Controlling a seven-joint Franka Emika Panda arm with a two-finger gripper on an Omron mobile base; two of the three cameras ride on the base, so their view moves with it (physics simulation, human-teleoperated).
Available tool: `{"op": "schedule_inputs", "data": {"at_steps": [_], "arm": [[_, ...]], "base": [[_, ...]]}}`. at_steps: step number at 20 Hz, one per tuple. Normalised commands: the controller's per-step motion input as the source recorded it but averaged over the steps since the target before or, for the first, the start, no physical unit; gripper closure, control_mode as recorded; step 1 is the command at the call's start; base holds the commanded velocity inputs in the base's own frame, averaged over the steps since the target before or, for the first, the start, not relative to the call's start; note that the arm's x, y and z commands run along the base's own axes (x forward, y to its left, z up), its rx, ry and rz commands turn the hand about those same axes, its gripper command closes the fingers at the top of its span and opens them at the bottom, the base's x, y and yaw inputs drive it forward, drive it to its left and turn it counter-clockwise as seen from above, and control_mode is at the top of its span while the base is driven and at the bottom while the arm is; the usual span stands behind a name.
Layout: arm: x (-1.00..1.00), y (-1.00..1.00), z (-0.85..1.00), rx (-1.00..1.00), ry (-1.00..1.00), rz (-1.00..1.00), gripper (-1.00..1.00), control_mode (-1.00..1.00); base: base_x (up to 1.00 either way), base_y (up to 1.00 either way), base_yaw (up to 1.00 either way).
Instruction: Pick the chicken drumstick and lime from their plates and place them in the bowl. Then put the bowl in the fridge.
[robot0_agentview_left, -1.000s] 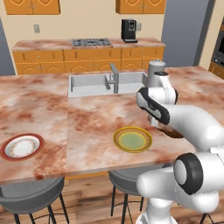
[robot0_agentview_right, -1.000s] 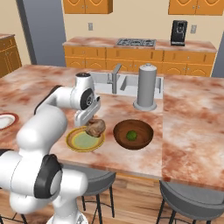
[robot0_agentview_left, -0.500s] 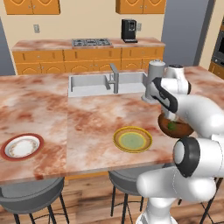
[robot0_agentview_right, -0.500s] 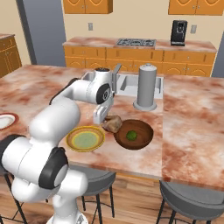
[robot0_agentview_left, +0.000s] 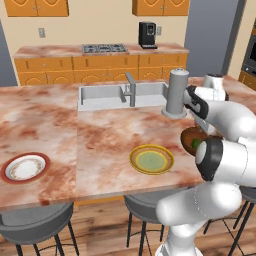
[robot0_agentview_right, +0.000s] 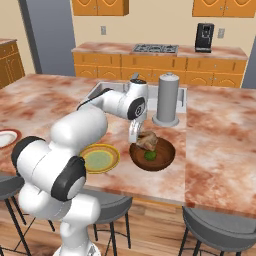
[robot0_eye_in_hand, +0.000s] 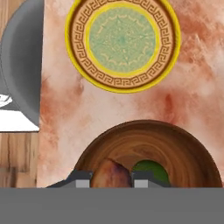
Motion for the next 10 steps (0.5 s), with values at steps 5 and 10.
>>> {"op": "schedule_inputs", "data": {"at_steps": [5,10], "arm": [[0.08,-0.22,-0.36,0.0,-0.25,0.13,1.0,-1.0],[0.22,-0.12,-0.31,0.0,-0.02,0.02,1.0,-1.0]], "base": [[0.0,0.0,0.0],[0.0,0.0,0.0]]}}
